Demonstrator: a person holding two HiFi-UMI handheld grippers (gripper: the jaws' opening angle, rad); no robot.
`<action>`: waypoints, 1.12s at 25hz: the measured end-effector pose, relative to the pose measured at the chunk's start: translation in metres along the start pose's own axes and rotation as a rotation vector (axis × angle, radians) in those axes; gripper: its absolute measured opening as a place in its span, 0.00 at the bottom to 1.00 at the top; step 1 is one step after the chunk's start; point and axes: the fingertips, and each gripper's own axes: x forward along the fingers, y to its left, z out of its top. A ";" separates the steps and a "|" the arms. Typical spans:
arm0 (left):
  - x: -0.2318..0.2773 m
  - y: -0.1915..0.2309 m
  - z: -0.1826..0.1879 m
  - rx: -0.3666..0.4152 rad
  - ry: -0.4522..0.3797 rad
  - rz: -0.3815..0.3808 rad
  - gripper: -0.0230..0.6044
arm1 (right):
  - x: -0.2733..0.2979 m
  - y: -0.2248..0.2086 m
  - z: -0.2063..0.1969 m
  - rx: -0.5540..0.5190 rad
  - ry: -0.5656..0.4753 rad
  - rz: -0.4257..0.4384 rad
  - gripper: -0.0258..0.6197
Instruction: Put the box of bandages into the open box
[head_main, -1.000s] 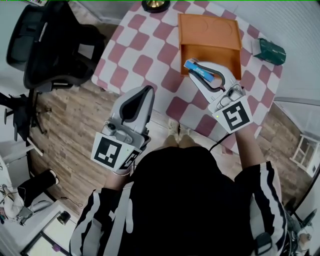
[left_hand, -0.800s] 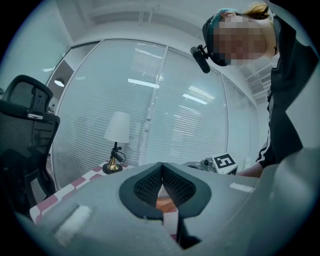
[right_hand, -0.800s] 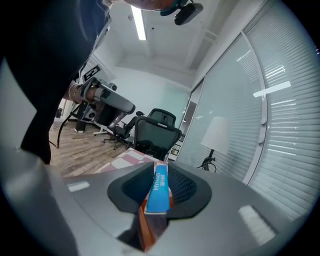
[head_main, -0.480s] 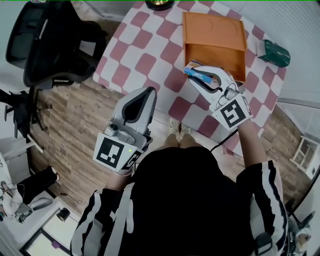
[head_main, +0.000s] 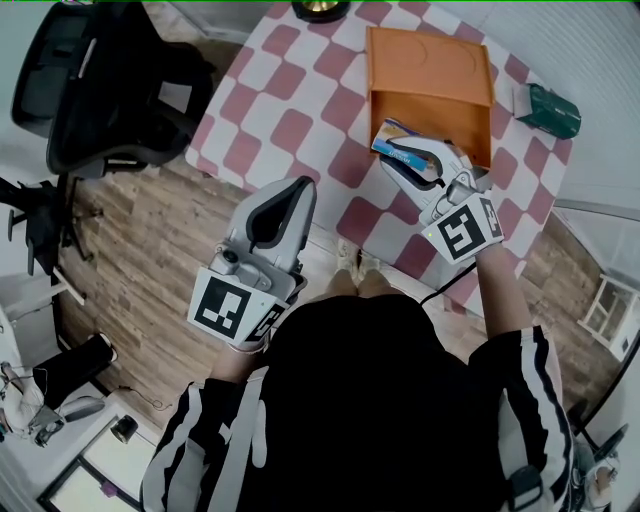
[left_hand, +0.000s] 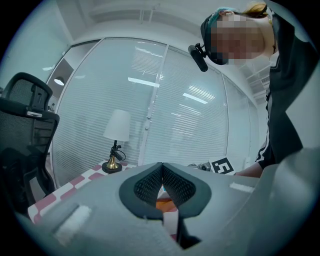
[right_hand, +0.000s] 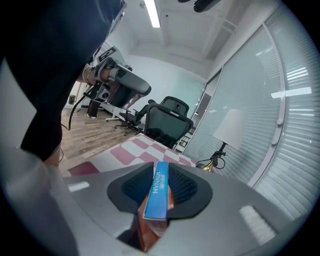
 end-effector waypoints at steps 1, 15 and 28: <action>0.000 0.000 0.000 -0.002 0.000 0.001 0.03 | 0.000 0.001 -0.001 -0.018 0.012 0.000 0.18; 0.009 -0.005 -0.010 -0.012 0.028 -0.019 0.03 | -0.003 0.010 -0.023 -0.080 0.105 -0.016 0.18; 0.015 -0.012 -0.021 -0.019 0.056 -0.036 0.03 | 0.000 0.009 -0.048 -0.081 0.131 -0.021 0.19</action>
